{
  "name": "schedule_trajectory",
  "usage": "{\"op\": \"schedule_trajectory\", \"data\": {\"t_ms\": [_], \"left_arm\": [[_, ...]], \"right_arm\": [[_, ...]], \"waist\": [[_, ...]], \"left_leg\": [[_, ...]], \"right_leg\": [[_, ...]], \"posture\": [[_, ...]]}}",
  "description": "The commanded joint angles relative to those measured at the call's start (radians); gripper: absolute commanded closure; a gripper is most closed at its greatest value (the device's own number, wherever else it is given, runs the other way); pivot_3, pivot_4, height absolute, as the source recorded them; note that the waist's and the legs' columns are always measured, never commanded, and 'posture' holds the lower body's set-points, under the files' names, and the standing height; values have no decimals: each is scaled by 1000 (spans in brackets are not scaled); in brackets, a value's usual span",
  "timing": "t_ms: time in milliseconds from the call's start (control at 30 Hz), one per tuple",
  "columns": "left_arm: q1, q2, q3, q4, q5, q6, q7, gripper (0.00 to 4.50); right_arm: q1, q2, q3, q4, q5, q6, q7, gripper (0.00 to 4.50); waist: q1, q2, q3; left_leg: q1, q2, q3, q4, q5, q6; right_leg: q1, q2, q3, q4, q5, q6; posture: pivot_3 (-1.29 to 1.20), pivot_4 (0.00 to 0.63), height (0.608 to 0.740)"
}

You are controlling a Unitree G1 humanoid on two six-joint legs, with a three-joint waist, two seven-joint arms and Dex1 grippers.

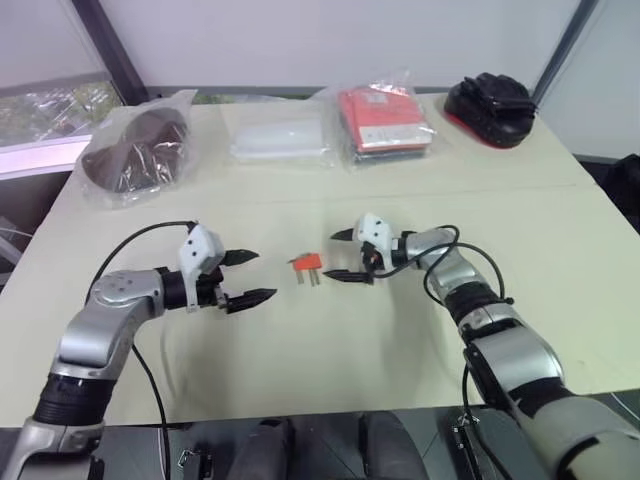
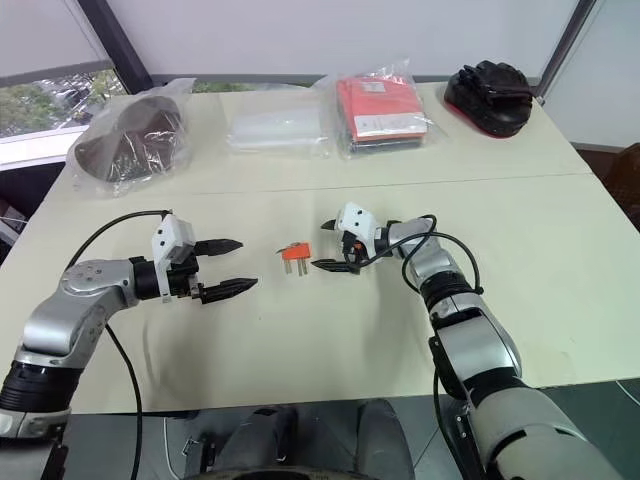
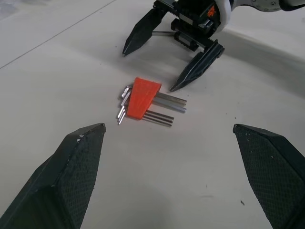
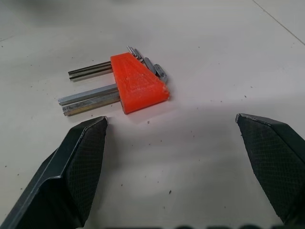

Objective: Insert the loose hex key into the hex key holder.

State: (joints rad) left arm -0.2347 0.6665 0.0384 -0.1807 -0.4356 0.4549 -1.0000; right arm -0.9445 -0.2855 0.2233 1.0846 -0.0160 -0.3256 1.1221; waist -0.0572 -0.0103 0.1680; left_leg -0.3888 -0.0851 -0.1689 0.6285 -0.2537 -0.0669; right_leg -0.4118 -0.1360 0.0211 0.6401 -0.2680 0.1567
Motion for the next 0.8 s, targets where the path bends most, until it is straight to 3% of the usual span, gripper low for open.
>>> {"op": "schedule_trajectory", "data": {"t_ms": [33,333,400,567,600,800], "left_arm": [[25,3,45,-58,-24,6,34,16],[63,-3,46,-84,-31,7,78,16],[66,-7,42,-81,-27,4,84,0],[62,-14,32,-66,-16,-6,93,0],[61,-16,32,-63,-14,-8,95,0],[47,-26,22,-52,-8,-12,94,0]], "right_arm": [[-32,35,-2,49,-23,-35,-1,0],[-66,94,11,120,-75,-74,0,0],[-63,98,37,126,-108,-107,10,801],[-61,108,42,138,-128,-127,22,3328],[-62,110,38,140,-127,-125,19,3528],[-63,86,13,113,-116,-149,-14,3523]], "waist": [[-6,0,0],[-15,0,0],[-15,0,0],[-15,1,-1],[-14,0,-1],[-13,1,-1]], "left_leg": [[0,0,0,0,0,0],[0,2,1,-1,0,0],[0,2,1,-1,0,0],[3,2,1,-1,0,0],[3,2,2,-1,0,0],[4,2,2,-1,0,0]], "right_leg": [[0,0,0,0,0,0],[-1,2,1,1,0,0],[-2,2,1,2,0,0],[-1,2,1,4,0,-1],[-1,2,1,5,0,-1],[0,2,2,5,0,-1]], "posture": [[0,150,740],[0,150,740],[0,150,740],[0,150,740],[0,150,740],[0,150,740]]}}
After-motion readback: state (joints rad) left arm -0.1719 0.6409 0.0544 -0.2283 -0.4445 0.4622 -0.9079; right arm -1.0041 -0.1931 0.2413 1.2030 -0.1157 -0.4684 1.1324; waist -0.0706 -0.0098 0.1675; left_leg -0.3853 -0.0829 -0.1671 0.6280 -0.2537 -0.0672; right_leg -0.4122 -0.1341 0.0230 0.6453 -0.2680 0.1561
